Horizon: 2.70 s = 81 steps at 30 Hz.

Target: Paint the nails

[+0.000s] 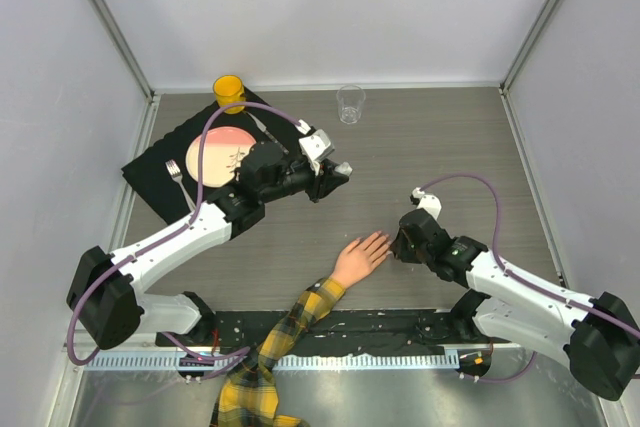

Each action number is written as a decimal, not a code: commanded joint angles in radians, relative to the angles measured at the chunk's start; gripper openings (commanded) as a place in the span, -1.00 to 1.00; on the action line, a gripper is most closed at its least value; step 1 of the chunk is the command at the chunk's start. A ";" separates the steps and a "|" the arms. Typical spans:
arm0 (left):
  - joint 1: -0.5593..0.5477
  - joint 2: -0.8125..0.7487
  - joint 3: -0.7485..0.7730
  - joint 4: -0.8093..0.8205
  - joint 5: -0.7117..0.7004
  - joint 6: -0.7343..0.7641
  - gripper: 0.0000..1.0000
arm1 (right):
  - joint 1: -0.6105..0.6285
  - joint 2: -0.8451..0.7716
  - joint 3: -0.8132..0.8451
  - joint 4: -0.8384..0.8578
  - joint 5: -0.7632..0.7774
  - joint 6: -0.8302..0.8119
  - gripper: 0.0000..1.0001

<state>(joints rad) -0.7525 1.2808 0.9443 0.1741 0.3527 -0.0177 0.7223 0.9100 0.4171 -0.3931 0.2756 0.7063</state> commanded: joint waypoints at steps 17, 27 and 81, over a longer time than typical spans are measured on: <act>0.002 -0.014 0.044 0.034 0.012 0.013 -1.00 | -0.001 0.014 0.038 0.048 -0.006 -0.039 -0.97; 0.004 -0.012 0.045 0.034 0.014 0.012 -1.00 | -0.001 -0.017 0.031 0.048 -0.042 -0.038 -0.98; 0.002 -0.012 0.050 0.024 0.009 0.015 -1.00 | -0.012 0.032 0.055 0.051 0.031 -0.053 -0.97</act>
<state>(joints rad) -0.7525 1.2808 0.9447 0.1608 0.3592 -0.0174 0.7155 0.9306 0.4229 -0.3813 0.2760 0.6785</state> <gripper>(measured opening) 0.285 0.211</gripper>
